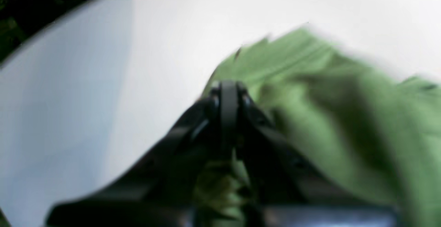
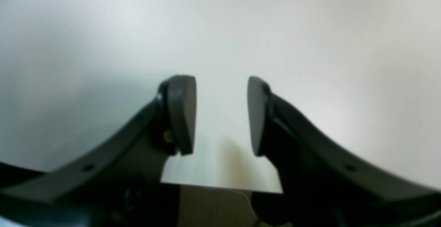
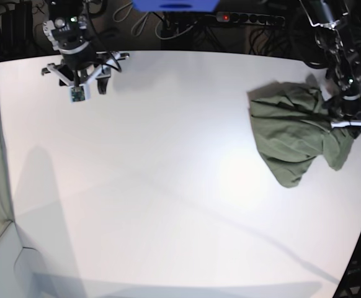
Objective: Layout the t-shirt on the table in an organized manner, then fold the t-shirt properly
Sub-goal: 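Move the left gripper down onto the green t-shirt heap and grasp it, then lift the grasped shirt with the left gripper and drag it across the table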
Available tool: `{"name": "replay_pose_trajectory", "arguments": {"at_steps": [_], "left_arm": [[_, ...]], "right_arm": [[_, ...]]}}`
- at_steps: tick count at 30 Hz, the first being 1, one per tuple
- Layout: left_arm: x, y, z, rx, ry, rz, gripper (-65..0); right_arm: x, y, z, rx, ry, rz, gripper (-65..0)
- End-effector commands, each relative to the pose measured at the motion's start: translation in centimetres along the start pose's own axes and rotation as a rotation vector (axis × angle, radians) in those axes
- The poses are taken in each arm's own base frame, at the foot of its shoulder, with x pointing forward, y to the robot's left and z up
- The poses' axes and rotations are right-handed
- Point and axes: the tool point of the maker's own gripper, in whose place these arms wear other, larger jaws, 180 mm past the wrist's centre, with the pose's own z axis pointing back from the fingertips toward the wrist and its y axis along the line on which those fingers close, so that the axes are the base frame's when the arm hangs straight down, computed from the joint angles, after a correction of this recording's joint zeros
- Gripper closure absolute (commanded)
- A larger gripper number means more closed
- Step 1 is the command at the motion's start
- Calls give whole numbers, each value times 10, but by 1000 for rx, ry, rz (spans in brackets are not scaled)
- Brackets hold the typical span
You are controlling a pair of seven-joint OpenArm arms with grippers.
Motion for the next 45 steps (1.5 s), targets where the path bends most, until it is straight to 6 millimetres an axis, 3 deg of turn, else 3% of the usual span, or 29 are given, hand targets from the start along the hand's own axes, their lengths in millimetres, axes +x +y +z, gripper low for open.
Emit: {"name": "replay_pose_trajectory", "arguments": {"at_steps": [1,4,7,10,15,18,22,24,27,30,33,37,45], "left_arm": [[29,-6,1,-19,-63,-9,-5],[57,-17,13,-44,-86,0,-5],[69,-24,24,-48,-94,34,-5],[65,-16,26,-24,-70,56,-9],[31,2,20,18,46,79,-21],[29,18,20,58,51,103,-143],[19,25,18,75,76,111,-402],[10,26,15,79,98,117,-449],[-6,24,2,79,146,148,-429],[-17,7,-9,-3,177,148,-394],[-19,-5,-11,-68,186,130,-323],[-20,-7,-11,-75,189,133,-236],[-18,-4,-7,-73,182,121,-233]], "right_arm": [[8,-1,2,-3,-35,5,-255],[13,-1,1,-1,-46,4,-255],[10,0,-1,0,-38,4,-255],[10,0,-2,0,-36,2,-255],[9,0,-2,0,-35,2,-255],[8,0,-1,1,-33,2,-255],[8,0,-1,1,-33,2,-255],[8,0,-1,1,-33,2,-255],[8,0,-1,1,-33,2,-255],[5,0,-2,1,-23,2,-255],[-4,0,-5,1,2,2,-255],[-14,0,-9,-1,30,2,-255],[-15,0,-10,0,33,2,-255]]}}
